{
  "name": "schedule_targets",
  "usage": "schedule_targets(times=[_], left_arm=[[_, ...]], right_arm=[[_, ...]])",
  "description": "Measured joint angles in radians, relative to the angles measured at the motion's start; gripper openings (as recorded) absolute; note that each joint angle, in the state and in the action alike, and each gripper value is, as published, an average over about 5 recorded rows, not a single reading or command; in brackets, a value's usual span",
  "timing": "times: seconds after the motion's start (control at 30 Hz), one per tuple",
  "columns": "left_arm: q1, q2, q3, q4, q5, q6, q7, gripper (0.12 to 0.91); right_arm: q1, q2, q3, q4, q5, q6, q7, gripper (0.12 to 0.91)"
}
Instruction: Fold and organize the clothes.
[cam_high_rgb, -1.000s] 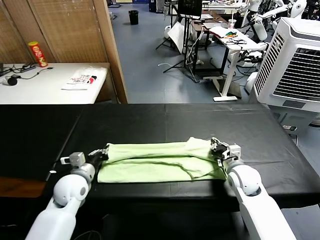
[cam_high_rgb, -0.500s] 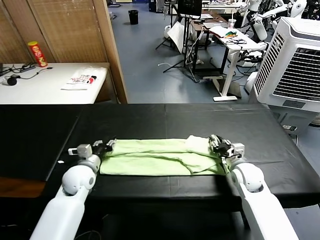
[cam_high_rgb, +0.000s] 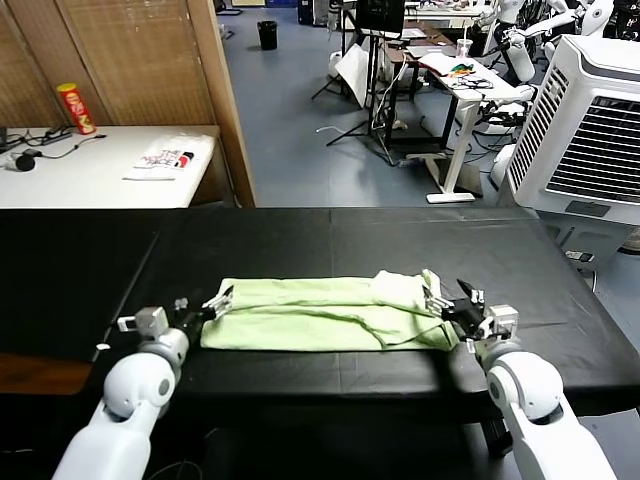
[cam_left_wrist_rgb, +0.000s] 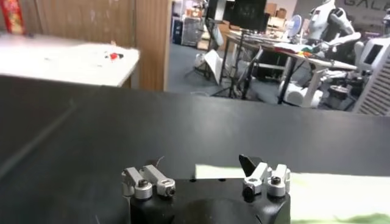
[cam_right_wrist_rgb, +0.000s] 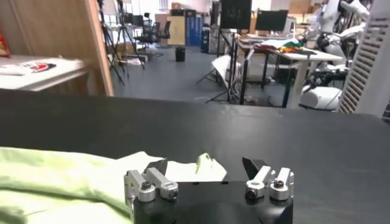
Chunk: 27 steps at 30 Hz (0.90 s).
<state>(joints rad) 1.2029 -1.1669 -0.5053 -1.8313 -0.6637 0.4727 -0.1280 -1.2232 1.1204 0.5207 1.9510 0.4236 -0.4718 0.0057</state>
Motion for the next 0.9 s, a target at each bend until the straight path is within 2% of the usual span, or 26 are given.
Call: schedule_targets(times=[0.17,0.23,0.47,0.63,0.7,0.77,0.9], left_arm=[[0.026,-0.025,-0.002,-0.001,0.023,-0.003,-0.001,0.786],[0.038,-0.036,-0.003,-0.002,0.036,-0.007,0.0,0.739],[0.075,-0.066,-0.005,-0.016,0.062,-0.019,0.004,0.466],[0.084,-0.079,-0.006,-0.017,0.071,-0.021,0.003,0.234],[0.081,-0.079,-0.007,-0.015,0.08,-0.022,0.002,0.168],[0.079,-0.073,-0.012,-0.014,0.106,-0.027,0.003,0.146],[0.079,-0.036,-0.029,-0.014,0.183,-0.045,0.012,0.155]], right_arm=[[-0.013,-0.001,0.004,0.03,0.001,0.0,0.0,0.798],[-0.015,-0.001,0.004,0.038,0.001,0.0,0.0,0.798],[-0.017,0.002,0.001,0.045,-0.003,0.001,-0.003,0.798],[-0.018,0.004,0.001,0.047,-0.008,0.002,-0.004,0.798],[-0.021,0.004,0.004,0.05,-0.009,0.002,-0.004,0.798],[-0.025,0.004,0.009,0.055,-0.01,0.002,-0.003,0.798],[-0.035,0.002,0.024,0.063,-0.01,0.002,-0.001,0.798]])
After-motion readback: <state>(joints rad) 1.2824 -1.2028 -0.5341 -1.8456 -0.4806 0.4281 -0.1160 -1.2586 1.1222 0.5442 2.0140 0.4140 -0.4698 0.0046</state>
